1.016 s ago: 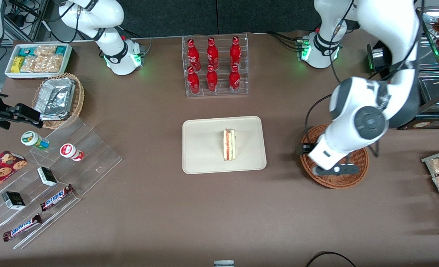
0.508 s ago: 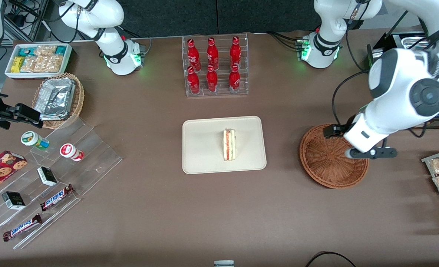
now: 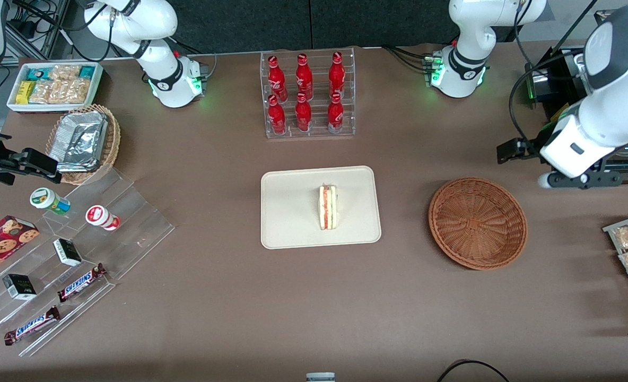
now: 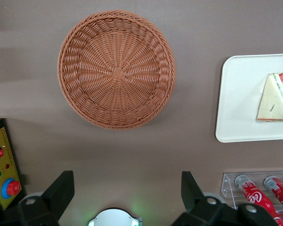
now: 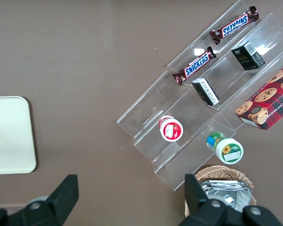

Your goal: Place sandwich from basket to tray

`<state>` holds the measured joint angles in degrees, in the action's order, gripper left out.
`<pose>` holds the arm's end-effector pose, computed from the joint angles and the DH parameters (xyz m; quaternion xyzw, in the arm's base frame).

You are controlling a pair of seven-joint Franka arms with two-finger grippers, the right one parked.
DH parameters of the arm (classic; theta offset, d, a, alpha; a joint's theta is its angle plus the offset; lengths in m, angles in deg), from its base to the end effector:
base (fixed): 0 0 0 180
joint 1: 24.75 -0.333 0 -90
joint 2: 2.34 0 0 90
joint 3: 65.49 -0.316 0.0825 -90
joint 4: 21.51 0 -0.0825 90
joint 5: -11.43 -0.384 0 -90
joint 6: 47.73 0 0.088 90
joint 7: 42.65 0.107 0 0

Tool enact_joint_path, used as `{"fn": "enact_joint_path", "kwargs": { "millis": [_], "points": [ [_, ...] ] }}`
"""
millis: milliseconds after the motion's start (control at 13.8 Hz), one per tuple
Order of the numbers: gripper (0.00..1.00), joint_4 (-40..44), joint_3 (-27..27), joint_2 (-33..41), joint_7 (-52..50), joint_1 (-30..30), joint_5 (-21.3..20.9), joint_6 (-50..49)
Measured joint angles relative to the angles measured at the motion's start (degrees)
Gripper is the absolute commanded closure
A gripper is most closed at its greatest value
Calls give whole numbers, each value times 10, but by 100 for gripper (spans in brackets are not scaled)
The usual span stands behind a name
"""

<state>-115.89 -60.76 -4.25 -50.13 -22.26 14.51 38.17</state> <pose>0.5459 -0.0746 0.5651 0.9955 0.0027 -0.0933 0.0164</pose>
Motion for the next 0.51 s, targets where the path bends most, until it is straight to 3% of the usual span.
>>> {"fn": "enact_joint_path", "kwargs": {
  "millis": [508],
  "points": [
    [0,14,0,23,3,-12,-22,-12]
  ]
}}
